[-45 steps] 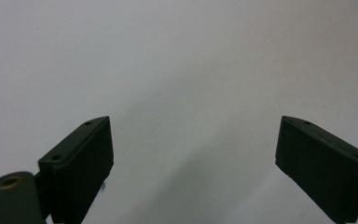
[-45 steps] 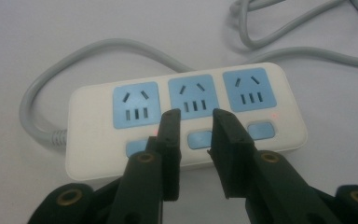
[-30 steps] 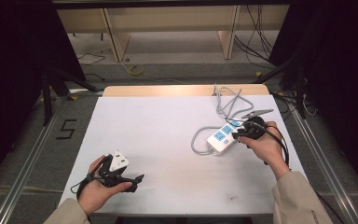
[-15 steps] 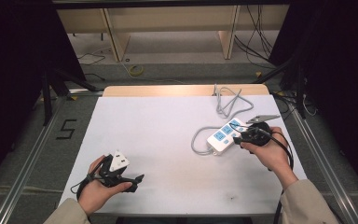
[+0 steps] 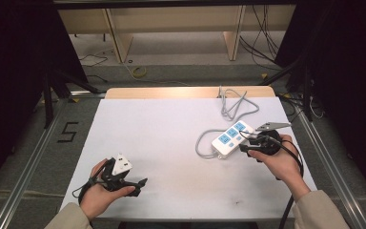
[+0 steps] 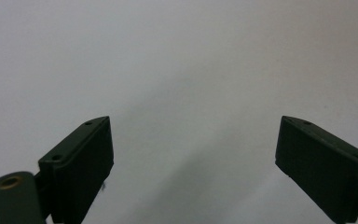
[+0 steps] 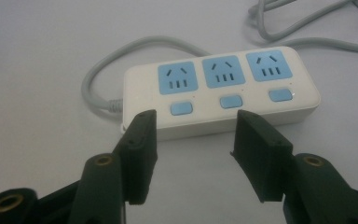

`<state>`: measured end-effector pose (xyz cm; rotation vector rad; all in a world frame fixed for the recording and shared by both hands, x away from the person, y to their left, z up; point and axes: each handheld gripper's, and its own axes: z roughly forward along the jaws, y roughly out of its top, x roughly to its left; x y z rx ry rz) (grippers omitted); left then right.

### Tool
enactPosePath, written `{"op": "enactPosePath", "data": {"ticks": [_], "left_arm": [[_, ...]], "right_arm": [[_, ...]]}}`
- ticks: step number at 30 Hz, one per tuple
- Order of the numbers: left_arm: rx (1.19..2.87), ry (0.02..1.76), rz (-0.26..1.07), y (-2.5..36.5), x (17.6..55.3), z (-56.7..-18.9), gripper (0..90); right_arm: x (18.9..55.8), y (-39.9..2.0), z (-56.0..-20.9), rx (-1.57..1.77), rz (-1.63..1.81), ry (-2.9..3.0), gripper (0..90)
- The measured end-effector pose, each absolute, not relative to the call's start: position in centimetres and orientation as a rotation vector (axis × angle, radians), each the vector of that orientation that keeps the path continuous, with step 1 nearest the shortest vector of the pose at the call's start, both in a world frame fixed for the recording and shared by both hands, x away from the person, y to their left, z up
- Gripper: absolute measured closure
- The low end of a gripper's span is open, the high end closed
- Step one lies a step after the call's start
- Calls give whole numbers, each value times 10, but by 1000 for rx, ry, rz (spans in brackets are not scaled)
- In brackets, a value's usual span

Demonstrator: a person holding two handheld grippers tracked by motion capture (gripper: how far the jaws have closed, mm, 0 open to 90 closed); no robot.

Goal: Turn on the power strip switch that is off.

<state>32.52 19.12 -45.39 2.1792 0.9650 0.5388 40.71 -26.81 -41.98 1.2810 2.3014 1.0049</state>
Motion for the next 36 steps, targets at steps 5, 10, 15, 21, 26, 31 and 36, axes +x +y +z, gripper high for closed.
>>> {"op": "enactPosePath", "data": {"ticks": [5, 10, 15, 21, 26, 31, 36], "left_arm": [[2179, 966, 540, 191, 325, -454, 110], [2177, 970, 540, 191, 325, -454, 110], [2178, 970, 537, 192, 325, -453, 110], [2176, 969, 541, 192, 325, -453, 110], [2173, 969, 541, 192, 325, -453, 109], [2173, 965, 544, 192, 324, -453, 110], [2171, 966, 541, 192, 324, -453, 110]], "right_arm": [[401, -271, -420, 1267, 1023, 2277, 432], [396, -273, -422, 1253, 1040, 2273, 397], [389, -276, -428, 1247, 1063, 2264, 376], [375, -280, -434, 1247, 1098, 2252, 358], [365, -283, -437, 1245, 1118, 2237, 356], [358, -285, -439, 1246, 1132, 2233, 356], [349, -287, -442, 1245, 1153, 2222, 349]]}}
